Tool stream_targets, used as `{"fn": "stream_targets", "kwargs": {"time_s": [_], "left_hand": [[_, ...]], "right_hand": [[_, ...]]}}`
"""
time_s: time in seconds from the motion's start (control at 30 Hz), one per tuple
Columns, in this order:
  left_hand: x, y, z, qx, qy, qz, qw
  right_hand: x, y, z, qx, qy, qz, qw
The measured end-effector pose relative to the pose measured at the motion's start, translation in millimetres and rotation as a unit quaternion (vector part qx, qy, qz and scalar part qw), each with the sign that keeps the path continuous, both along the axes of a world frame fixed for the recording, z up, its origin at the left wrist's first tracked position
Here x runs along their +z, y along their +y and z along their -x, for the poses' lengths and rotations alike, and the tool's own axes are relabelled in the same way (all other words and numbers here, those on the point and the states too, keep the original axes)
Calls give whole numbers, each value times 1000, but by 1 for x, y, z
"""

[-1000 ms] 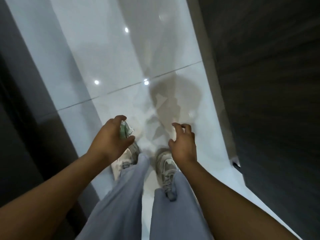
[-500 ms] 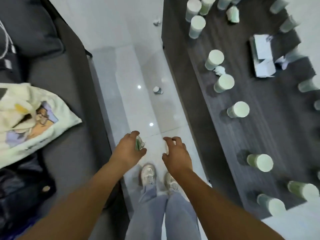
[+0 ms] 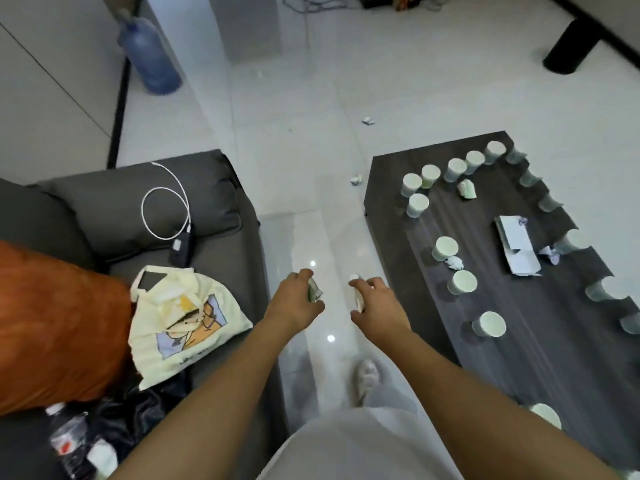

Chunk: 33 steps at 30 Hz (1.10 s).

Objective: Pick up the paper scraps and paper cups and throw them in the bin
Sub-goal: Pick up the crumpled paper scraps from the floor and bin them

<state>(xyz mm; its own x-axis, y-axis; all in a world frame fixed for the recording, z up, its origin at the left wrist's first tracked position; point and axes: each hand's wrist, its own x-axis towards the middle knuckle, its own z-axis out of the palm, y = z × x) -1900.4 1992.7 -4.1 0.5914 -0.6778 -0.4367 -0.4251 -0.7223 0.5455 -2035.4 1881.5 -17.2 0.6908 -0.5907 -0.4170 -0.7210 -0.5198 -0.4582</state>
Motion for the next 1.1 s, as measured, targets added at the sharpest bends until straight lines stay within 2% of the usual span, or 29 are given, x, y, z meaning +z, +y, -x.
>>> {"fn": "stream_targets", "kwargs": {"time_s": [0.17,0.4,0.63,0.83,1.1], "left_hand": [[14,-57,-43,-7,-14,23,1000],[35,-184,-123,-28,-35,24,999],[52,-291,-221,-23,-26,35,999],[44,-377,-331,-48,-24,54,997],[56,-497,-511,-126,-35,69,989]], "right_hand": [[11,-59,-41,12,-1,11,1000],[24,-180,-121,0,-46,19,999],[44,-292,-210,11,-50,36,998],[39,-376,-314,-10,-51,36,998],[36,-466,-465,-122,-66,24,990]]}}
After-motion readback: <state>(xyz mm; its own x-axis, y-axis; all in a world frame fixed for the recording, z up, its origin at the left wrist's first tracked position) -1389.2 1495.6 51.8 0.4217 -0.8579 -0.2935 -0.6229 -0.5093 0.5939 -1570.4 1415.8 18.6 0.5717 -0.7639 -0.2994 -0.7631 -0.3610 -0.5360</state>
